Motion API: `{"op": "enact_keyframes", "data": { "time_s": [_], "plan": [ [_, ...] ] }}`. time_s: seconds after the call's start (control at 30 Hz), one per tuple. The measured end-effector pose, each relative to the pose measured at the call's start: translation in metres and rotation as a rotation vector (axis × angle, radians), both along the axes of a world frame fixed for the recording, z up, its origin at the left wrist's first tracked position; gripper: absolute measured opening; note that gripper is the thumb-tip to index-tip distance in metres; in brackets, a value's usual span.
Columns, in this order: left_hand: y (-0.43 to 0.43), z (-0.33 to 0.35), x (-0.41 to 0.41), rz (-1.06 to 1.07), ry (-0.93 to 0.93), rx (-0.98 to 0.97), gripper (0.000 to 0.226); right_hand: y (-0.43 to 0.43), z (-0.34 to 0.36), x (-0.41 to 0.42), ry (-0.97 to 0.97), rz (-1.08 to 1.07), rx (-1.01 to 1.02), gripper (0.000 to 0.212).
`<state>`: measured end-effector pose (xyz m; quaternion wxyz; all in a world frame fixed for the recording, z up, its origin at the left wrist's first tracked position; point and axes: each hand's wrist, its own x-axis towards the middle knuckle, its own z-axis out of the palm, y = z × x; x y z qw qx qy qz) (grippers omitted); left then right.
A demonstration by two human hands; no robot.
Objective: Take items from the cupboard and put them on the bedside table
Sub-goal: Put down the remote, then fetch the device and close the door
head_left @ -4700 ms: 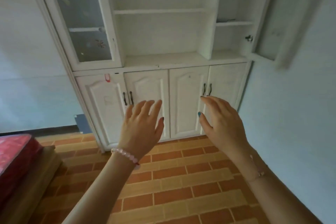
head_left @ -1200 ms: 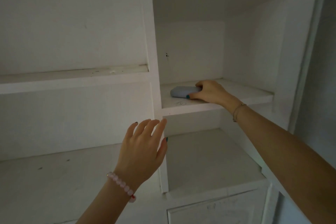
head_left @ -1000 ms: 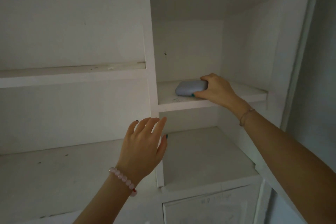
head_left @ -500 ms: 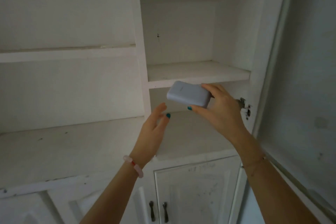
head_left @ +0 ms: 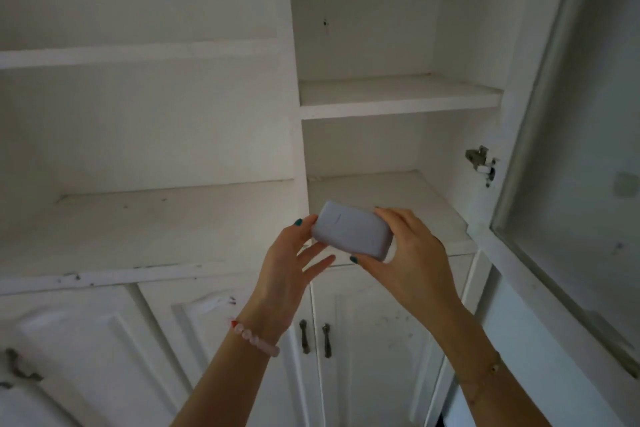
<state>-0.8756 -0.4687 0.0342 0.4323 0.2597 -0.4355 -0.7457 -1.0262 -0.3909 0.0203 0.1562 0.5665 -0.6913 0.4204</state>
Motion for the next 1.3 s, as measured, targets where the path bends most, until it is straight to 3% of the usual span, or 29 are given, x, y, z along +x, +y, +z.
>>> {"op": "enact_keyframes", "data": {
  "time_s": [0.1, 0.23, 0.33, 0.53, 0.8, 1.03, 1.3],
  "plan": [
    [0.006, -0.013, 0.016, 0.043, -0.026, 0.028, 0.024, -0.001, -0.015, 0.014, -0.048, 0.052, 0.048, 0.072],
    [0.010, -0.027, 0.043, 0.127, -0.002, 0.074, 0.028, -0.005, -0.027, 0.036, -0.091, 0.138, 0.091, 0.073],
    [0.013, -0.033, 0.069, 0.170, 0.033, 0.099, 0.019, -0.011, -0.031, 0.058, -0.065, 0.177, 0.112, 0.073],
    [0.023, -0.038, 0.139, 0.355, 0.044, 0.152, 0.023, -0.026, -0.032, 0.121, -0.011, 0.323, 0.153, 0.073],
    [0.050, -0.036, 0.257, 0.584, 0.081, 0.156, 0.018, -0.037, -0.029, 0.236, 0.026, 0.546, 0.178, 0.073],
    [0.098, -0.044, 0.375, 0.752, 0.097, 0.235, 0.046, -0.016, -0.038, 0.352, 0.036, 0.722, 0.205, 0.070],
    [0.182, -0.060, 0.493, 1.005, 0.081, 0.296, 0.033, 0.030, -0.060, 0.490, 0.035, 0.945, 0.301, 0.069]
  ]
}}
